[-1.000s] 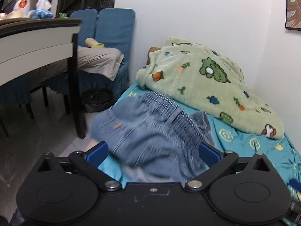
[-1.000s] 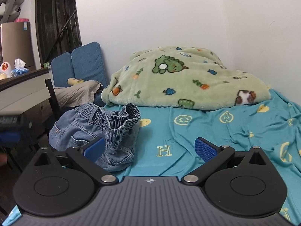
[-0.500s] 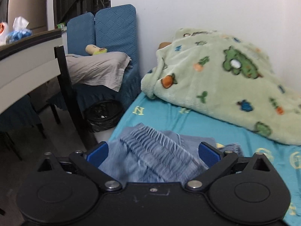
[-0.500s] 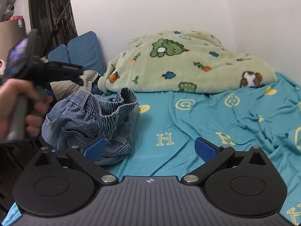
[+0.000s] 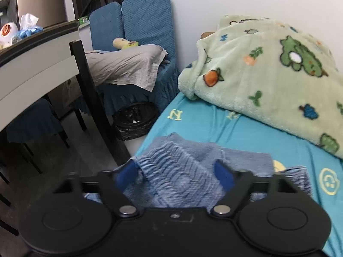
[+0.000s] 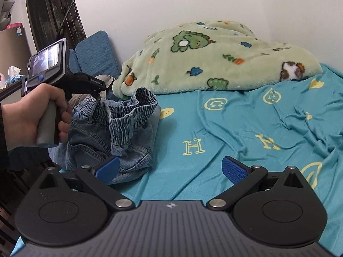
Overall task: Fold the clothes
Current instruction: 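Move the left gripper to the jeans waistband and close on it, then lift the waistband with the left gripper while the right gripper grasps the cuff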
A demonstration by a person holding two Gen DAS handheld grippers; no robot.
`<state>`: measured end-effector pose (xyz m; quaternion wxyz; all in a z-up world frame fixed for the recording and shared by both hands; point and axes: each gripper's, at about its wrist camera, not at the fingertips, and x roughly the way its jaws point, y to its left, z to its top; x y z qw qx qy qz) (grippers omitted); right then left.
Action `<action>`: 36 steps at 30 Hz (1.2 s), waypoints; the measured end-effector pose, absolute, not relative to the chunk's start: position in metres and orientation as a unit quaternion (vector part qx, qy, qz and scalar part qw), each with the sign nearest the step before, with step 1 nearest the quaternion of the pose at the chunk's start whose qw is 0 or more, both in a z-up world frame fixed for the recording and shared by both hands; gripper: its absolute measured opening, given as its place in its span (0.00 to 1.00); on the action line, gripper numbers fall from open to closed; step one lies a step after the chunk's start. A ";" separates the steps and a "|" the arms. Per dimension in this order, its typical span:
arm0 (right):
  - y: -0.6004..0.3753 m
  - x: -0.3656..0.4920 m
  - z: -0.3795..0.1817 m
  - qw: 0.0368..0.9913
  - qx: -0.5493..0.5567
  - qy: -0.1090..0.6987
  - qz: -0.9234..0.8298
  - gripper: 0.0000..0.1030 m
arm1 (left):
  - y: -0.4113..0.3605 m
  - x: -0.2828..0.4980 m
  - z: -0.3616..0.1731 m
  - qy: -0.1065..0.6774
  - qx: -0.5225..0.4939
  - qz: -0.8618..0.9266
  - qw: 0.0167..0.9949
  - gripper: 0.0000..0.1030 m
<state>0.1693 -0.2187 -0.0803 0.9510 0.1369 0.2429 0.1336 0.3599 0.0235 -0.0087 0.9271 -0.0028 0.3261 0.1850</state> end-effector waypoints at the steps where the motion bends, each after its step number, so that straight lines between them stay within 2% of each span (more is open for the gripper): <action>1: -0.219 0.169 -0.079 0.952 0.137 0.241 0.133 1.00 | 0.022 0.356 -0.006 0.328 -0.009 0.181 0.927 0.53; 5: -0.220 0.167 -0.076 0.953 0.137 0.237 0.133 1.00 | 0.012 0.338 0.005 0.338 -0.007 0.162 0.927 0.18; 6: -0.220 0.167 -0.076 0.953 0.135 0.236 0.134 1.00 | 0.012 0.331 0.009 0.337 -0.009 0.163 0.927 0.13; 9: -0.220 0.164 -0.073 0.955 0.132 0.231 0.135 1.00 | 0.012 0.308 0.017 0.336 -0.024 0.161 0.928 0.08; 14: -0.220 0.156 -0.069 0.957 0.124 0.222 0.137 1.00 | 0.026 0.263 0.019 0.340 -0.066 0.158 0.925 0.07; 22: -0.216 0.146 -0.062 0.960 0.112 0.212 0.143 1.00 | 0.051 0.212 -0.016 0.348 -0.127 0.142 0.918 0.09; 24: -0.214 0.144 -0.062 0.961 0.106 0.209 0.146 1.00 | 0.055 0.206 -0.020 0.334 -0.137 0.142 0.922 0.18; 27: -0.210 0.144 -0.063 0.962 0.092 0.209 0.147 1.00 | 0.054 0.205 -0.016 0.303 -0.128 0.145 0.933 0.27; 29: -0.209 0.144 -0.064 0.962 0.093 0.212 0.147 1.00 | 0.055 0.209 -0.013 0.291 -0.121 0.149 0.937 0.27; 36: -0.207 0.146 -0.068 0.958 0.108 0.219 0.152 1.00 | 0.061 0.237 -0.002 0.262 -0.102 0.172 0.944 0.38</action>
